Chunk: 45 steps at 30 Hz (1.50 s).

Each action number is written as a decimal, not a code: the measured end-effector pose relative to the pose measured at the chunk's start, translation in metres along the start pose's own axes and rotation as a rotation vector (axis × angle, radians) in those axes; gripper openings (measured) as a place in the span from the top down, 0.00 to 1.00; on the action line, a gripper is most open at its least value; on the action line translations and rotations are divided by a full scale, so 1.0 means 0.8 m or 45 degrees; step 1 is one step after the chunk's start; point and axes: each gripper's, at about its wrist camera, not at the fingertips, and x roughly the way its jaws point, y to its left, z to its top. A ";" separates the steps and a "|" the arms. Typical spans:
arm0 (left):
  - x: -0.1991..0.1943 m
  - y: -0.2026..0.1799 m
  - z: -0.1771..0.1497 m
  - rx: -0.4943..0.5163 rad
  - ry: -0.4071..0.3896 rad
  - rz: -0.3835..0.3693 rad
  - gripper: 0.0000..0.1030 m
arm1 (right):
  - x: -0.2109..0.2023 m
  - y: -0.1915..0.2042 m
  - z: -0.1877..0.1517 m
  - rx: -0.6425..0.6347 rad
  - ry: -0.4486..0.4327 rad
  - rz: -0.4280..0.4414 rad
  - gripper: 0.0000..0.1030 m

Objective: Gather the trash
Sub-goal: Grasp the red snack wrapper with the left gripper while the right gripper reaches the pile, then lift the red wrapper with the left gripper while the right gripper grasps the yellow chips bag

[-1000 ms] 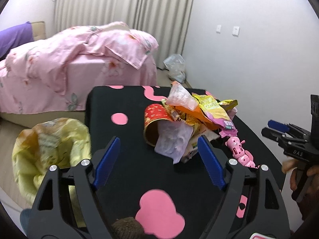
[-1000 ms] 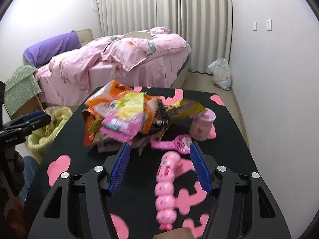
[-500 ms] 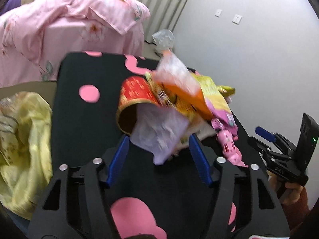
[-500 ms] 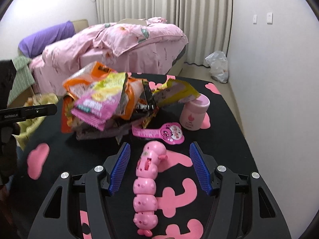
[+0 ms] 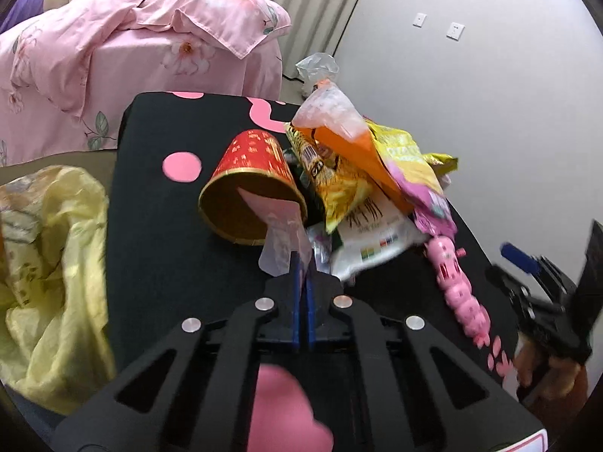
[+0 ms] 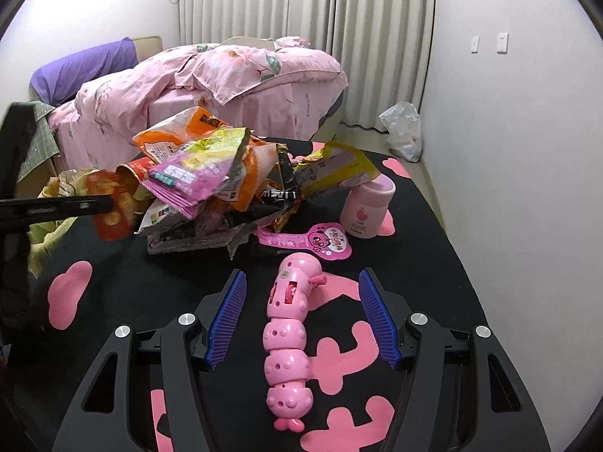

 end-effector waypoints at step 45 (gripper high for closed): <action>-0.047 0.034 -0.051 0.017 0.043 0.021 0.48 | 0.005 0.042 0.004 -0.025 0.115 0.355 0.76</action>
